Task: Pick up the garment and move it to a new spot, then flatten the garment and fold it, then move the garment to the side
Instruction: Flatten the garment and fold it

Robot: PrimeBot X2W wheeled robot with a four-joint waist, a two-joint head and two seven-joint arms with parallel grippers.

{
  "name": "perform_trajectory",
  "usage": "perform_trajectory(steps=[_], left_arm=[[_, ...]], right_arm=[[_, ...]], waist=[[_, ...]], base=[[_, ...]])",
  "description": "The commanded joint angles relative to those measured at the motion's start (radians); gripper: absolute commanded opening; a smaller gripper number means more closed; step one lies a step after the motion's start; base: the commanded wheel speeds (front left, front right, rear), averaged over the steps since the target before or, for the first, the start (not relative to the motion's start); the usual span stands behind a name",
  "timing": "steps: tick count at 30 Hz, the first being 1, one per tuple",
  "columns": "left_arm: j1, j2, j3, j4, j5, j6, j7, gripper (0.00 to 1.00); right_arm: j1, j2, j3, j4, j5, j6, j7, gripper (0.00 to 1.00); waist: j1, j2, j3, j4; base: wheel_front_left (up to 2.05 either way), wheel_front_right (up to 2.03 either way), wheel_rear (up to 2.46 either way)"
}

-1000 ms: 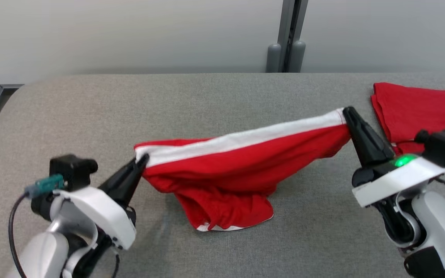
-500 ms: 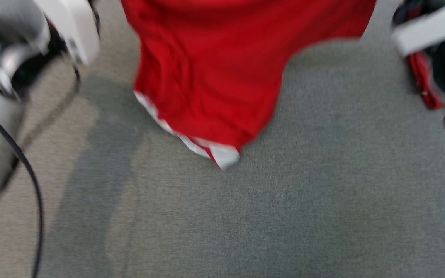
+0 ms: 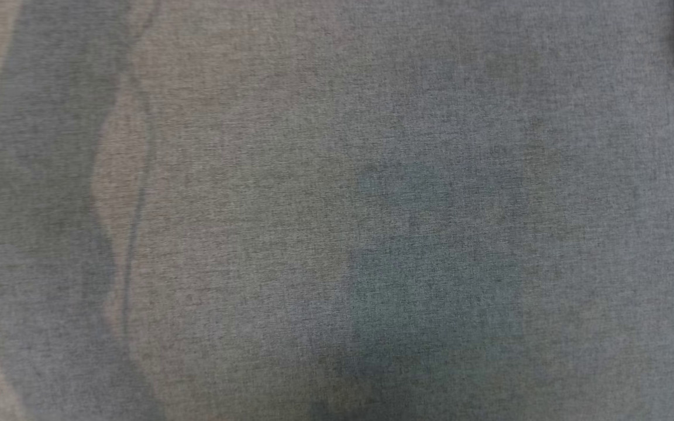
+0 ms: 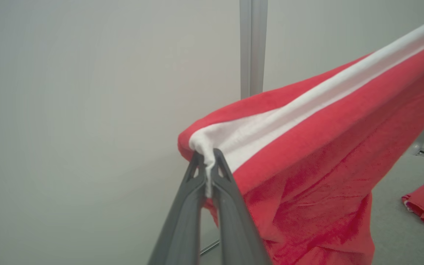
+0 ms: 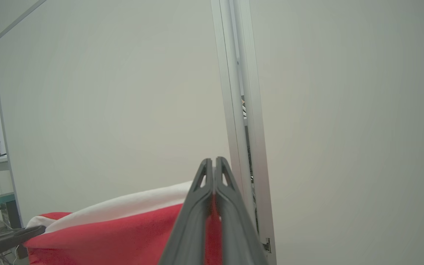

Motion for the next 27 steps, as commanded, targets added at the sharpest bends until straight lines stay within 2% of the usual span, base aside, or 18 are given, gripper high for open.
perform_trajectory(steps=[1,4,8,14,19,25,27], left_arm=[[-0.070,-0.006,-0.017,0.034,-0.023,0.001,-0.075,0.00],[-0.107,-0.012,-0.056,0.064,-0.055,0.001,-0.137,0.00],[-0.113,0.009,-0.120,0.081,-0.112,0.001,-0.186,0.00],[-0.019,0.057,-0.258,0.076,-0.237,0.001,-0.141,0.00],[0.108,0.132,-0.383,0.003,-0.389,0.001,-0.094,0.00],[0.257,0.205,-0.460,-0.078,-0.555,0.001,-0.083,0.00],[0.351,0.227,-0.479,-0.082,-0.631,0.001,-0.065,0.00]], right_arm=[[-0.059,-0.012,-0.041,0.005,-0.035,0.000,-0.013,0.00],[-0.069,-0.001,-0.084,-0.031,-0.089,0.000,-0.012,0.00],[-0.022,0.011,-0.105,-0.076,-0.143,0.000,-0.012,0.00],[0.089,0.009,-0.003,-0.095,-0.147,0.000,-0.012,0.00],[0.224,-0.002,0.076,-0.124,-0.111,0.000,-0.012,0.00],[0.406,-0.035,0.145,-0.153,-0.066,0.000,-0.012,0.00],[0.510,-0.059,0.182,-0.162,-0.040,0.000,-0.012,0.00]], waist=[[0.0000,0.0000,0.017,-0.009],[0.0000,0.0000,0.018,-0.001],[0.0000,0.0000,0.022,0.008],[0.0000,0.0000,0.016,0.019],[0.0000,0.0000,-0.024,0.020],[0.0000,0.0000,-0.129,0.014],[0.0000,0.0000,-0.203,0.014]], base=[[0.00,0.00,0.00],[0.00,0.00,0.00],[0.00,0.00,0.00],[0.00,0.00,0.00],[0.00,0.00,0.00],[0.00,0.00,0.00],[0.00,0.00,0.00]])
